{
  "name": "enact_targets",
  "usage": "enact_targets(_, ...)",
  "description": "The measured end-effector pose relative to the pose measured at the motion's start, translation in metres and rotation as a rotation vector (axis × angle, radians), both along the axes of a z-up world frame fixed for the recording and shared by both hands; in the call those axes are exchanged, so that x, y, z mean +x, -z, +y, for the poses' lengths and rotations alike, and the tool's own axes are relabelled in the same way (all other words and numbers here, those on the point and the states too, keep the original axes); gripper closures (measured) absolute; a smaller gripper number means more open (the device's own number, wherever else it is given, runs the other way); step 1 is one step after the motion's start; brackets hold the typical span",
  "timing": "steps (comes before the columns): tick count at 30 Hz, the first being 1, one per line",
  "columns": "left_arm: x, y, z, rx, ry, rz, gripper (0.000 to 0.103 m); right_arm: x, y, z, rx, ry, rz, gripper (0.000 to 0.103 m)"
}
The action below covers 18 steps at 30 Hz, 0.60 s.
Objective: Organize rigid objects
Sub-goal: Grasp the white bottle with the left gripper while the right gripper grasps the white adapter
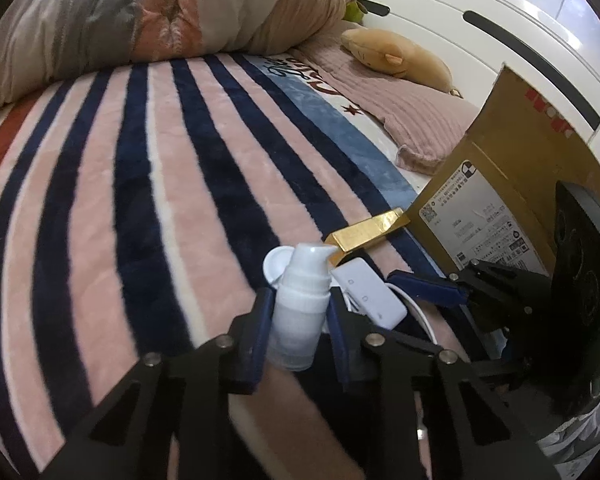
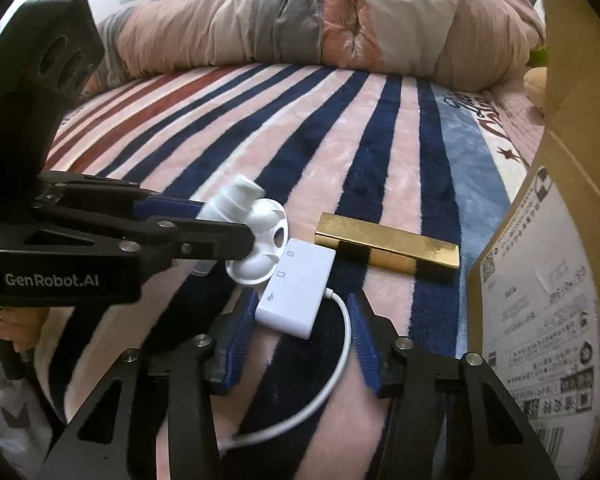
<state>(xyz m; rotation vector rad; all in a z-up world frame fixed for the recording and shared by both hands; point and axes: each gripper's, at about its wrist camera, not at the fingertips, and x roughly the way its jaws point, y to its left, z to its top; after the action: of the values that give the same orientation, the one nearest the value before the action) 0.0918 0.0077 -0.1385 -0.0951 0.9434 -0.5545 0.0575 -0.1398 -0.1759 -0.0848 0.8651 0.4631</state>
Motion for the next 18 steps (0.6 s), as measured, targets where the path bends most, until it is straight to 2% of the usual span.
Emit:
enact_targets(10,-0.036,-0.032,0.018,0.031,-0.071,-0.063,0.081,-0.028,-0.022,0.005,0.024,-0.033,-0.047,0.063)
enact_targets(16,-0.047,-0.015,0.021,0.071,-0.085,-0.005,0.081,-0.031,-0.003,0.005,-0.003,-0.025,0.061,0.061)
enact_targets(18,-0.048,-0.006,0.023,0.077,-0.09,0.018,0.081,-0.033,0.0,0.002,0.016,-0.008,0.058,0.054)
